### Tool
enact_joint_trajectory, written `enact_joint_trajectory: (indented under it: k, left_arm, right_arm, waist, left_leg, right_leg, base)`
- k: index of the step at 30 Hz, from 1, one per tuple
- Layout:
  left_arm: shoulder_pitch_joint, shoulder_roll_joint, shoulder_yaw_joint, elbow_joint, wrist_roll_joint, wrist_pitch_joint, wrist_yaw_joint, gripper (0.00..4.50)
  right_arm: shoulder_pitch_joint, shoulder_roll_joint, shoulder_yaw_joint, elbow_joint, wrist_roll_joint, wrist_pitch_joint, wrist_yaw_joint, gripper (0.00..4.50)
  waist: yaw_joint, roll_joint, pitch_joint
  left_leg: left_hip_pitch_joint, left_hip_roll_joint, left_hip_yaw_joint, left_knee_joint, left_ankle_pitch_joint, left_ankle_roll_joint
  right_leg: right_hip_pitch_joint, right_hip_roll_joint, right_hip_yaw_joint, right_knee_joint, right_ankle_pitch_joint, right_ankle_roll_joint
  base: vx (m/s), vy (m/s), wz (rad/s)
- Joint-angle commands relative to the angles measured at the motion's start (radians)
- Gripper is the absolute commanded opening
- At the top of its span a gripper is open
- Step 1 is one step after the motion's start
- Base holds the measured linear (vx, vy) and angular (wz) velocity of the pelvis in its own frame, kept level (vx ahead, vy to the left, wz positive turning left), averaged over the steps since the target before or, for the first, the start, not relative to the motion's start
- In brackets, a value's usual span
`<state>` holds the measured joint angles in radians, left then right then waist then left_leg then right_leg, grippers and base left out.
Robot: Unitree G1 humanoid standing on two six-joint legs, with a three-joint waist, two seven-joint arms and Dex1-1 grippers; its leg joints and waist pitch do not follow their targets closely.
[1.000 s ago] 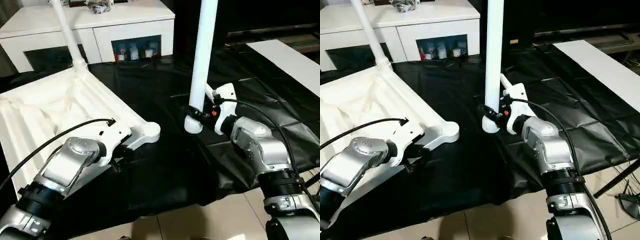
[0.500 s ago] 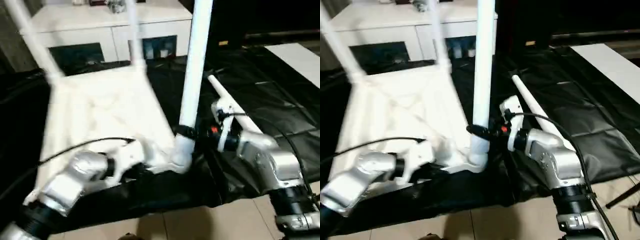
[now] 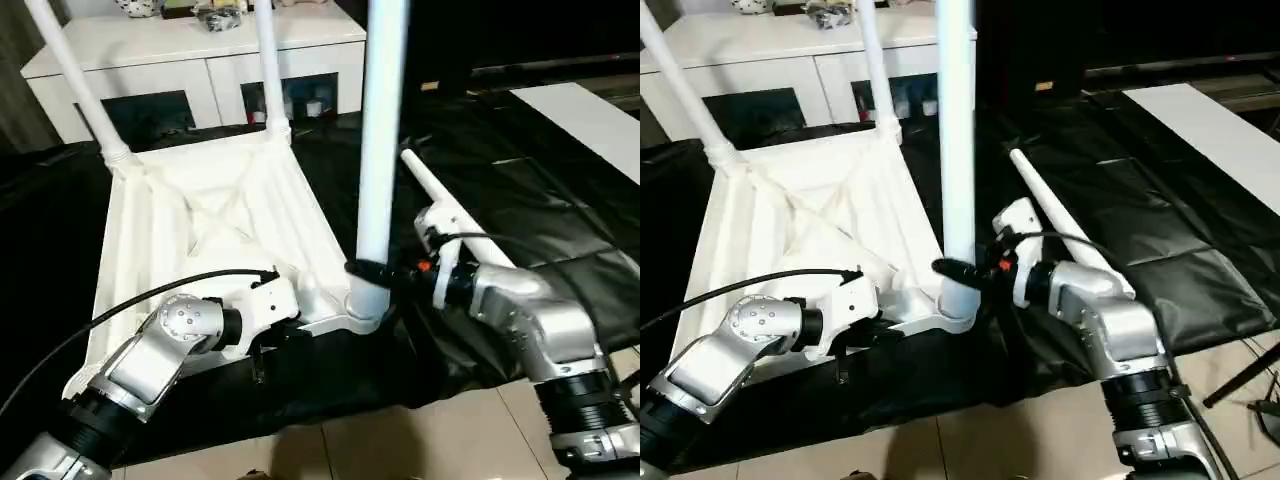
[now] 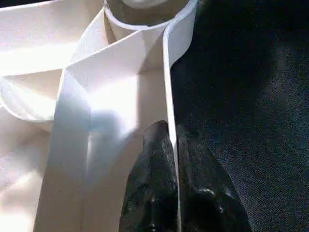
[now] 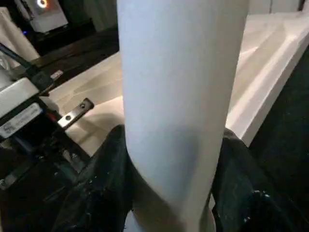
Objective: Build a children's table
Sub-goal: Insert table leg to table base
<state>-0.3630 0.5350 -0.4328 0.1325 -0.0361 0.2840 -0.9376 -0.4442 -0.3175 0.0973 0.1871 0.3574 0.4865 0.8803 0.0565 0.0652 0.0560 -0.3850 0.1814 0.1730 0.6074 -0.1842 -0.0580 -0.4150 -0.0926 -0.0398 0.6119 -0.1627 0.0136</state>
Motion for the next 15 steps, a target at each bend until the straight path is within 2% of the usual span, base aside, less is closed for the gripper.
enact_joint_trajectory:
  k: [1,5,15]
  left_arm:
    - [-0.014,0.004,0.030,0.015,0.011,-0.020,0.007,0.00]
    - [-0.021,0.004,0.030,0.028,0.016,-0.013,0.013,0.00]
    - [-0.039,0.006,0.036,0.056,0.019,-0.014,0.001,0.00]
  right_arm:
    - [-0.023,0.007,-0.003,0.031,-0.014,-0.019,-0.013,1.85]
    - [-0.039,0.025,0.000,0.073,-0.018,-0.039,-0.015,1.85]
    - [-0.044,0.038,0.021,0.139,-0.036,-0.074,0.016,1.85]
  waist:
    - [-0.003,-0.009,-0.068]
    - [-0.004,-0.008,-0.068]
    - [-0.007,-0.010,-0.064]
  left_leg:
    - [0.018,0.029,-0.011,-0.083,-0.316,-0.015]
    - [0.017,0.029,-0.011,-0.083,-0.316,-0.014]
    - [0.020,0.029,-0.013,-0.085,-0.351,-0.019]
  right_leg:
    - [0.034,-0.037,0.026,-0.086,-0.408,-0.173]
    - [0.035,-0.037,0.025,-0.084,-0.400,-0.181]
    - [0.032,-0.039,0.025,-0.093,-0.475,-0.155]
  base:
    - [0.000,0.000,0.00]
    - [0.000,0.000,0.00]
    - [0.000,0.000,0.00]
